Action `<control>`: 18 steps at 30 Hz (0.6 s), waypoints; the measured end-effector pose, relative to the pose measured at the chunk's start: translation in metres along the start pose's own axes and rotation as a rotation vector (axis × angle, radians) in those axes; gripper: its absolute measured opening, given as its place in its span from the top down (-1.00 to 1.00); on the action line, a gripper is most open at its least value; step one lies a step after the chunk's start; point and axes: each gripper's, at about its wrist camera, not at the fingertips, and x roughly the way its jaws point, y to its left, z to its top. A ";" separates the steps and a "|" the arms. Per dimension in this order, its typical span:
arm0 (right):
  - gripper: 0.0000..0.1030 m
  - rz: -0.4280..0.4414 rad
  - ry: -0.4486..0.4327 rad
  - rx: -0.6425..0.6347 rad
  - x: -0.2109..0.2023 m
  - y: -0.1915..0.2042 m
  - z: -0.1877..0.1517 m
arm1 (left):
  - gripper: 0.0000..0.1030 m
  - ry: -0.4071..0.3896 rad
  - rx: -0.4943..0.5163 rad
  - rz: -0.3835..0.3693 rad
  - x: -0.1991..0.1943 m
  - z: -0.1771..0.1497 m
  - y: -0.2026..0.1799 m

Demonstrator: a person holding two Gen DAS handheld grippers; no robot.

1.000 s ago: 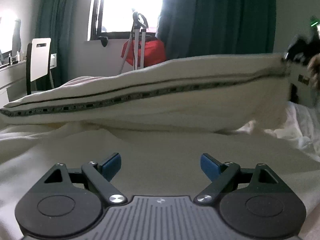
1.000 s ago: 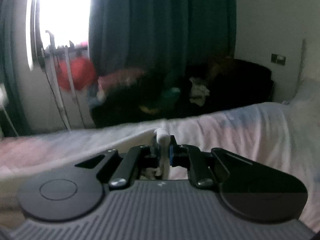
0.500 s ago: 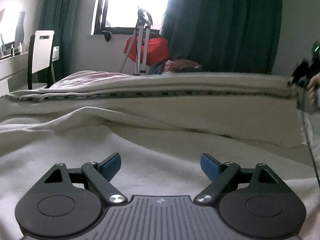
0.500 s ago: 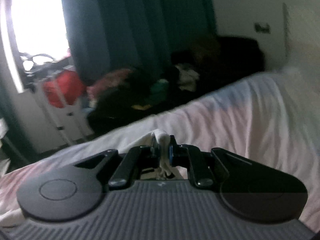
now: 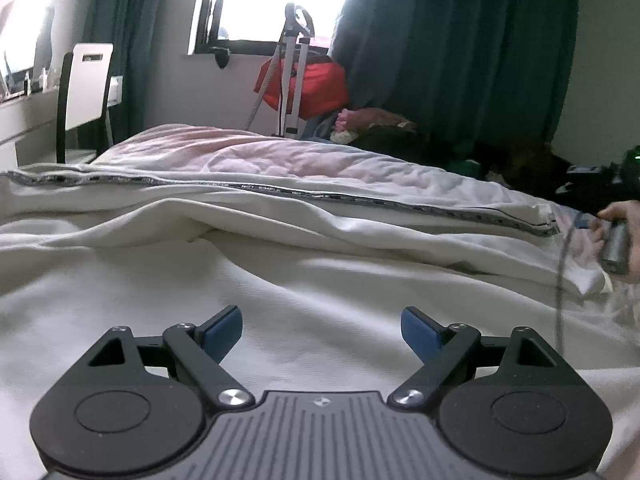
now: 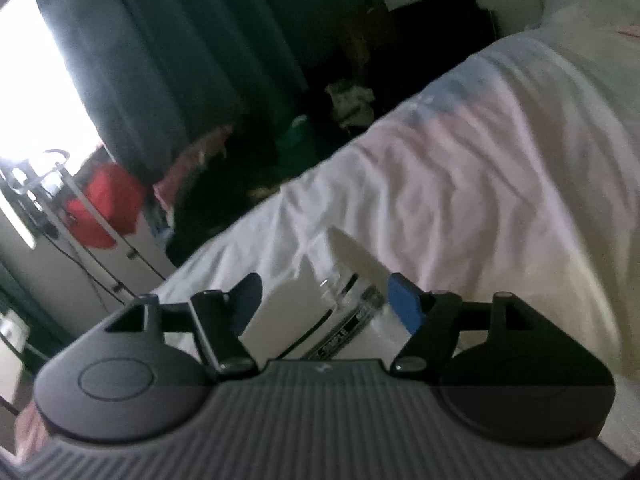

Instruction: Fold clothes

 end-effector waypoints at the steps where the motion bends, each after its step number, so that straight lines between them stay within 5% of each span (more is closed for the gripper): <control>1: -0.39 0.012 -0.015 0.013 -0.012 -0.004 -0.002 | -0.71 -0.005 0.008 0.001 -0.002 0.000 -0.002; 4: -0.42 0.062 -0.009 0.079 -0.049 -0.021 -0.015 | -0.71 -0.013 0.018 -0.001 -0.010 -0.003 -0.005; 10: -0.43 0.153 0.236 0.190 -0.081 -0.040 -0.063 | -0.71 0.030 -0.031 -0.004 -0.017 -0.007 -0.002; 13: -0.37 0.082 0.380 0.196 -0.067 -0.040 -0.083 | -0.71 0.050 -0.079 -0.007 -0.019 -0.007 0.001; 18: -0.29 0.046 0.297 0.224 -0.049 -0.040 -0.083 | -0.72 0.042 -0.109 -0.001 -0.019 -0.006 0.004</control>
